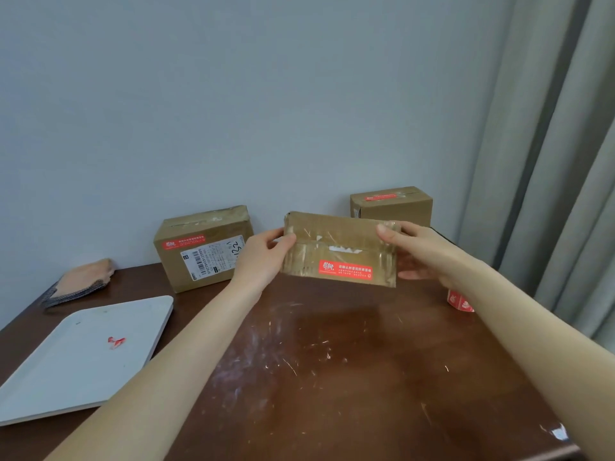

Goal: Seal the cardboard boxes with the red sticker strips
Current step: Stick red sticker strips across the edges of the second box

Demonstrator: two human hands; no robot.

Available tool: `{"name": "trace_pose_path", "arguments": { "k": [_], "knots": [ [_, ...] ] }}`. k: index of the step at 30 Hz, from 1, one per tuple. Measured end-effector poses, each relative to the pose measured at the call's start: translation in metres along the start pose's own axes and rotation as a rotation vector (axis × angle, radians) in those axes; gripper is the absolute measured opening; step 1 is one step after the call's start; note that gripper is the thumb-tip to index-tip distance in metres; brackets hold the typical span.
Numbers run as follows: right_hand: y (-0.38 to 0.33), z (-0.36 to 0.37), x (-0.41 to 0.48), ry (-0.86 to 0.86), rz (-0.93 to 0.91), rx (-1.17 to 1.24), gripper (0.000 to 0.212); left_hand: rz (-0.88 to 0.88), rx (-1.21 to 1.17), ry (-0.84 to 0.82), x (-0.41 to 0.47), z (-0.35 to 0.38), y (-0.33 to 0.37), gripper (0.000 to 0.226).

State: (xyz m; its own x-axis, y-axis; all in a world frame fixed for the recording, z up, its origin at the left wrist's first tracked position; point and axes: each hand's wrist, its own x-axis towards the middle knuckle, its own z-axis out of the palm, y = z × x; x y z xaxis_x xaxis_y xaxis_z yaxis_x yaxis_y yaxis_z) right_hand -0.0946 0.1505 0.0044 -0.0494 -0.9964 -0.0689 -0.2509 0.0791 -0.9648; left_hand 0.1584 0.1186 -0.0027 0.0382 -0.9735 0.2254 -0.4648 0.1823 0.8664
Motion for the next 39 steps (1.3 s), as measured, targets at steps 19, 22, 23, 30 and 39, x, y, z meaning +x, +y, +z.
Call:
{"name": "trace_pose_path", "arguments": {
  "k": [19,22,23,30,39],
  "knots": [
    [0.011,0.019,0.022,0.24,-0.141,-0.718,0.059,0.36,0.547,0.026,-0.015,0.025,-0.004,0.026],
    [0.012,0.024,0.021,0.161,-0.116,-0.651,0.051,0.39,0.64,-0.012,-0.019,0.027,0.001,0.024],
    [0.013,0.024,0.021,0.15,-0.111,-0.583,0.05,0.383,0.636,-0.023,-0.019,0.026,0.002,0.023],
    [0.015,0.021,0.025,0.162,-0.117,-0.483,0.048,0.234,0.604,-0.159,-0.012,0.022,0.02,0.017],
    [0.02,0.019,0.03,0.158,-0.145,-0.431,0.039,0.074,0.485,-0.278,0.0,0.022,0.034,0.004]
  ]
}}
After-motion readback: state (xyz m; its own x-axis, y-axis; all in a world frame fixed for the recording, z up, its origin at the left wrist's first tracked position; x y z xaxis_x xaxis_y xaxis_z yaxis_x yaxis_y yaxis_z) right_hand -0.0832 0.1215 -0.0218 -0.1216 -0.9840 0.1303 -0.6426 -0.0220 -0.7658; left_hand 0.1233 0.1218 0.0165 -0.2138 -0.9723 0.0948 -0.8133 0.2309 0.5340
